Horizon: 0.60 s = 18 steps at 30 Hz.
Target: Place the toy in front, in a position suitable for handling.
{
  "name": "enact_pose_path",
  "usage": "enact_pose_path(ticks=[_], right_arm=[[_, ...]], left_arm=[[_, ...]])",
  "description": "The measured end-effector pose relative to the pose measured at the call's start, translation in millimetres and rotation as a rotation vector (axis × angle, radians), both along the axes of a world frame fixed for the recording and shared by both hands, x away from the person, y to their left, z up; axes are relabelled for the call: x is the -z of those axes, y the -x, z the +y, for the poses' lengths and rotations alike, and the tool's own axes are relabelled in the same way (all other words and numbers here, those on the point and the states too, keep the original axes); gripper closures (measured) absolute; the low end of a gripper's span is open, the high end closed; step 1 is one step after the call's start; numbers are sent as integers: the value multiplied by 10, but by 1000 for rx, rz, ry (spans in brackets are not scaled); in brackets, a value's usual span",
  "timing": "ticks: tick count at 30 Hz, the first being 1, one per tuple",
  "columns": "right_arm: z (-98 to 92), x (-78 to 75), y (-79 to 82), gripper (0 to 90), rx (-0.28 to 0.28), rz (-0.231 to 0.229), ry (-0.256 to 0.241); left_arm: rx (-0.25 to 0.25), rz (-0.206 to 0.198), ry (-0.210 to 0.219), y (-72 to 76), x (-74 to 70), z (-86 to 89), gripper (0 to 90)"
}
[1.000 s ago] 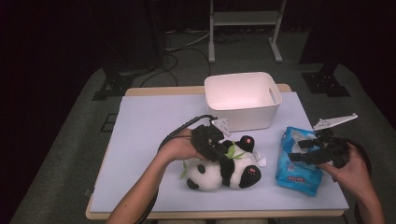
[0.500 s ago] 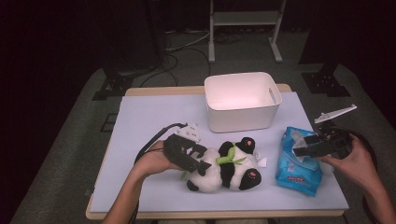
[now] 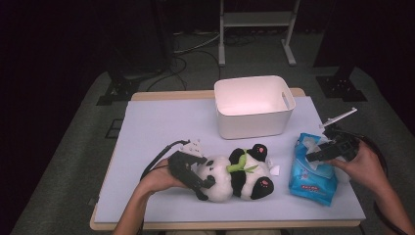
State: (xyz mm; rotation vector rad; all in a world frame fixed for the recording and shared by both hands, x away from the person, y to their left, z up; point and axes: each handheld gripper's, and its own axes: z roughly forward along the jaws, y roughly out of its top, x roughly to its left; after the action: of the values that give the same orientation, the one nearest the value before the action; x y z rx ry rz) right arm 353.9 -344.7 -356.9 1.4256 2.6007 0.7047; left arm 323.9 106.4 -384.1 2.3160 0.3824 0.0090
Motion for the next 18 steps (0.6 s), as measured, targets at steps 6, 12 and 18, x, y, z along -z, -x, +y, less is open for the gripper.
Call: enact_pose_path(ticks=[6, 12, 18], right_arm=[[-15, 26, -3, 563, 41, -3, 9], [-14, 45, -2, 640, 67, 0, 14], [-35, 81, 32, 730, 59, 13, 8]], left_arm=[[-16, 1, 30, -62, 11, 40, 116], [-43, -75, 31, -92, -49, 45, 143], [-21, -48, 12, -144, -65, 32, 141]])
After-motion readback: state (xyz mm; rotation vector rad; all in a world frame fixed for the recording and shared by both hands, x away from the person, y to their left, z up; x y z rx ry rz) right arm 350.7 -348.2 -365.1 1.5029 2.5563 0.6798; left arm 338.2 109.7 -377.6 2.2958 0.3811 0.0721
